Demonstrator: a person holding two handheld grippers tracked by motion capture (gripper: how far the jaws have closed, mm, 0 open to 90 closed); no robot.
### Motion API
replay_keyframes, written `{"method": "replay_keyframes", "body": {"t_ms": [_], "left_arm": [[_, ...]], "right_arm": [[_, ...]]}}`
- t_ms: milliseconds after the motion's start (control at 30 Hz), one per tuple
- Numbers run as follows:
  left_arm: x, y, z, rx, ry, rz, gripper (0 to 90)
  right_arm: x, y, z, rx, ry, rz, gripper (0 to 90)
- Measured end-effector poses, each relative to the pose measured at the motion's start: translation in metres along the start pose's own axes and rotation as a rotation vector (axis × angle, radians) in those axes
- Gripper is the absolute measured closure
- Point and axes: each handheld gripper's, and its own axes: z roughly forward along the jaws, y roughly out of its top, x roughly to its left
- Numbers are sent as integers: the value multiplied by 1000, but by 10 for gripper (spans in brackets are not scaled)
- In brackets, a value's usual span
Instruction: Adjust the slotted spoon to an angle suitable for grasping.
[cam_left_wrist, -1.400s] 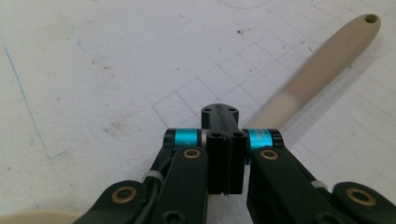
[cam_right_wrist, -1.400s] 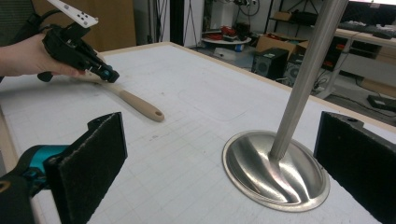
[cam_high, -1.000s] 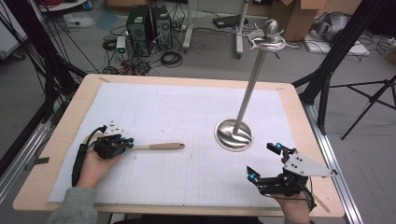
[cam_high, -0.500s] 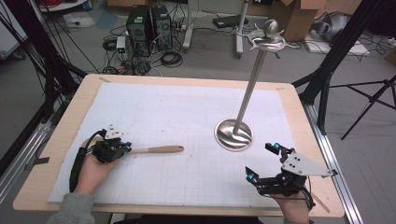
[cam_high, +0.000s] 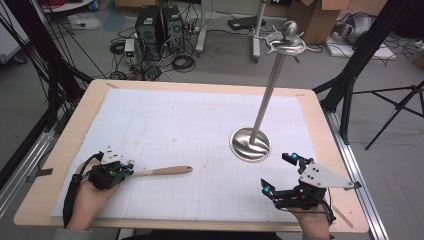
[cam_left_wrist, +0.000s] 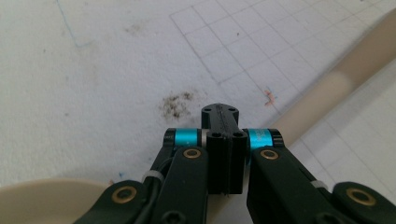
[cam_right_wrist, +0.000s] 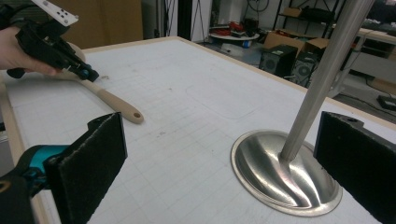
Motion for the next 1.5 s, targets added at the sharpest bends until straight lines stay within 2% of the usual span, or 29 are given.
{"method": "replay_keyframes", "body": {"t_ms": [100, 167, 233, 333, 367, 533, 700, 1067, 1300, 1367, 1500], "left_arm": [[1, -2, -1, -14, -9, -20, 896], [0, -2, -2, -20, -4, -3, 896], [0, -1, -5, -53, -21, -3, 896], [-4, 4, -15, -84, -30, 17, 896], [-6, 5, -18, -89, -35, 36, 896], [-24, 9, -23, -119, -80, 89, 896], [-43, 11, -13, -114, -149, 145, 896], [-78, 24, 13, -88, -222, 170, 895], [-93, 30, 34, -44, -233, 205, 895], [-94, 32, 38, -43, -232, 224, 896], [-92, 39, 42, -32, -208, 228, 895]], "right_arm": [[0, 0, 1, -2, 0, -6, 15], [0, 0, 1, -4, 4, -5, 15], [0, 1, 1, -4, 6, -3, 15], [-1, 1, 1, -9, 3, -3, 15], [-1, 1, 1, -11, 5, -2, 15], [-1, 1, 2, -7, 5, -6, 15], [0, 2, 3, -6, 11, -5, 15], [-4, 0, 0, -4, 17, 10, 16], [-4, 1, -2, -10, 18, 9, 15], [-5, 1, -1, -8, 23, 10, 15], [-5, 1, -2, -5, 24, 14, 15]]}}
